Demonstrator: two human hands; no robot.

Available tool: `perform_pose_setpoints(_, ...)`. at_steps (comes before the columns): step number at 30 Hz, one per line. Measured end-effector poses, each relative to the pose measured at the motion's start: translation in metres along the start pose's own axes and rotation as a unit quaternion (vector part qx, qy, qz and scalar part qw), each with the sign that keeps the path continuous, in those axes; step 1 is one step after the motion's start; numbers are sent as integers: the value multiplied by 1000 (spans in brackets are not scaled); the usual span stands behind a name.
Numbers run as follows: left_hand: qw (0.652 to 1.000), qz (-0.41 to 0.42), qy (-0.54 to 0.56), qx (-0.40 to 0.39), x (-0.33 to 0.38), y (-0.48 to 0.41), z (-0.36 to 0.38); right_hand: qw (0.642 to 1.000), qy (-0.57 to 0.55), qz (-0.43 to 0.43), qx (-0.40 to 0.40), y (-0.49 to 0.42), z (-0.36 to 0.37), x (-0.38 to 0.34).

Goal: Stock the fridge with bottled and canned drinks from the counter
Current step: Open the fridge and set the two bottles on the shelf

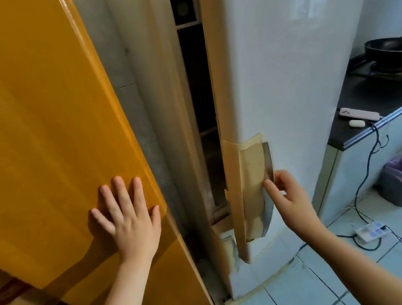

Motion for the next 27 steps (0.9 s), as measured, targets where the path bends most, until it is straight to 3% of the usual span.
perform_pose_setpoints(3, 991, -3, 129, 30, 13, 5, -8, 999, -34, -2, 37, 35, -30, -3)
perform_pose_setpoints(8, 962, 151, 212, 90, 86, -2, -30, 989, 63, -1, 136, 77, -72, -8)
perform_pose_setpoints(15, 912, 238, 334, 4, 193, -13, -44, 919, 168, -48, 354, 127, -141, 13)
perform_pose_setpoints(20, 886, 270, 363, -98, 257, -7, -43, 896, 179, -45, 404, 152, -186, 37)
perform_pose_setpoints(27, 838, 321, 411, -161, 349, 4, -51, 863, 140, 20, 486, 163, -242, 82)
Point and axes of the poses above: each hand's wrist, its own y-axis away from the middle knuckle, its own z-axis out of the palm, x = y × z, the point moved 4 cm from there along -y, towards the middle knuckle, and after that the axes turned 11 degrees about -x, right-handed, at the moved point
